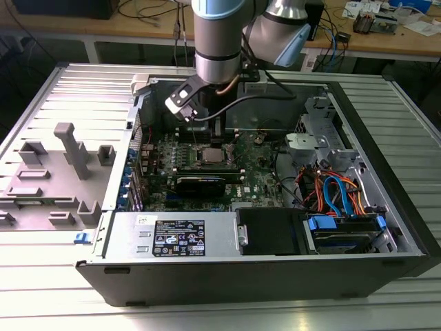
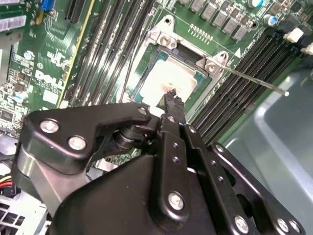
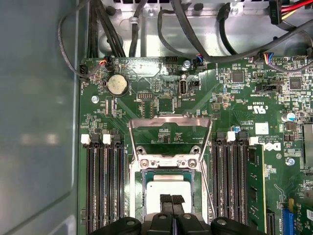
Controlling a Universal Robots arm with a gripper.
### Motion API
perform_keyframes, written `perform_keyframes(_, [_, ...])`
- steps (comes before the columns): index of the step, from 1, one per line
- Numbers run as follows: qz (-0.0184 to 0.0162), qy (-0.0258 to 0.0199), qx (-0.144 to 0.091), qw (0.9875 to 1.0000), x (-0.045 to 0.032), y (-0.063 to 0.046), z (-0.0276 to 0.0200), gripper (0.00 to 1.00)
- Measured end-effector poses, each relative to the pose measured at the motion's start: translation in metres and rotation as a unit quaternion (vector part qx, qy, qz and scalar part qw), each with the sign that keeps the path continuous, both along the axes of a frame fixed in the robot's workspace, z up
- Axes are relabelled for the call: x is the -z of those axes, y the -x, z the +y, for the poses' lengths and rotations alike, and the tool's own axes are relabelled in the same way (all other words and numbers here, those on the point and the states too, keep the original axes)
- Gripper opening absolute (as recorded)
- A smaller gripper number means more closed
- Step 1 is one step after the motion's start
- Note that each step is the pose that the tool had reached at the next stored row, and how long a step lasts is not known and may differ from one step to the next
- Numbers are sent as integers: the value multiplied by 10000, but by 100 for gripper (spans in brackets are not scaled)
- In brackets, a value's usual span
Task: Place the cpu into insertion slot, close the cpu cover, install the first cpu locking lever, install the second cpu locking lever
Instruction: 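Close the cpu cover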
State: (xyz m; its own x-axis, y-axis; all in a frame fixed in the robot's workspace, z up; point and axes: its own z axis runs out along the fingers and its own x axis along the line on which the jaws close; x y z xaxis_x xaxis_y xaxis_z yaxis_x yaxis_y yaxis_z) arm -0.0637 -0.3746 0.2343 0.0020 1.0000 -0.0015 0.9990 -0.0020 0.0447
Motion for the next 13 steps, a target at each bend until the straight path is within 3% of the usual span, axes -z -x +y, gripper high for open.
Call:
perform_keyframes(7, [33,0,0,10000,-128,0,0,11])
perform_keyframes(13, [41,0,0,10000,-135,-2,0,11])
